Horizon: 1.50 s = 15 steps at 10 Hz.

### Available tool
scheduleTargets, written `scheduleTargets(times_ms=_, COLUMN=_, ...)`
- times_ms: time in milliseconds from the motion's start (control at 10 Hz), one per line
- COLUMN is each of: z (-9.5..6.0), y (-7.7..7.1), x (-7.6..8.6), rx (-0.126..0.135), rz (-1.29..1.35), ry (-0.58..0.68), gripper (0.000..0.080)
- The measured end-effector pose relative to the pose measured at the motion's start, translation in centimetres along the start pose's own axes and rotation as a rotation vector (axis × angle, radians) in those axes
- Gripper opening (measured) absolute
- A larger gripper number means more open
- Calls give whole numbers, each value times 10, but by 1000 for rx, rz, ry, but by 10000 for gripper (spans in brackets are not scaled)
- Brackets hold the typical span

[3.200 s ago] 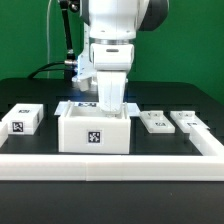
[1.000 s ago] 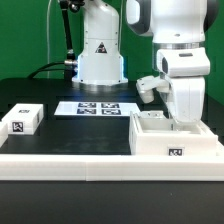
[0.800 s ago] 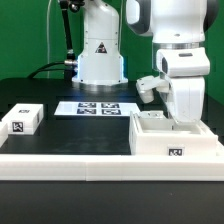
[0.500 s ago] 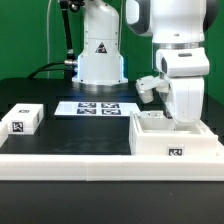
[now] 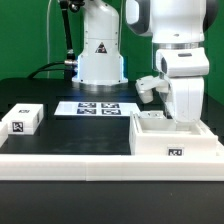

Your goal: Assemble cabinet

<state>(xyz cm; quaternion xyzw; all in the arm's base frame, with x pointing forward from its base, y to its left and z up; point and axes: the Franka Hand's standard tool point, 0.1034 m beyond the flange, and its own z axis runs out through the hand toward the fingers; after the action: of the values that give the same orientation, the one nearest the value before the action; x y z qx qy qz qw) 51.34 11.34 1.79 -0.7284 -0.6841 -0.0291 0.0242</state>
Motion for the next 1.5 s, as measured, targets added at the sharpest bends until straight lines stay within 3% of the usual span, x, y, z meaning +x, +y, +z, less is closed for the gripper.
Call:
scheduleTargets(times_ms=500, z=-43, y=-23, x=2, rx=-41, rz=15, ry=-14, gripper=797)
scheduleTargets(times_ms=700, z=-44, y=-40, x=8, rx=-45, rz=44, ry=-9, gripper=797)
scheduleTargets(times_ms=800, z=-40, y=-48, x=10, rx=-32, rz=65, ry=-9, gripper=797)
scheduleTargets(times_ms=1200, z=-41, y=-47, x=9, rx=-39, rz=79, ry=-6, gripper=797)
scheduleTargets(times_ms=1500, z=-37, y=-67, x=33, rx=-35, rz=38, ry=10, gripper=797)
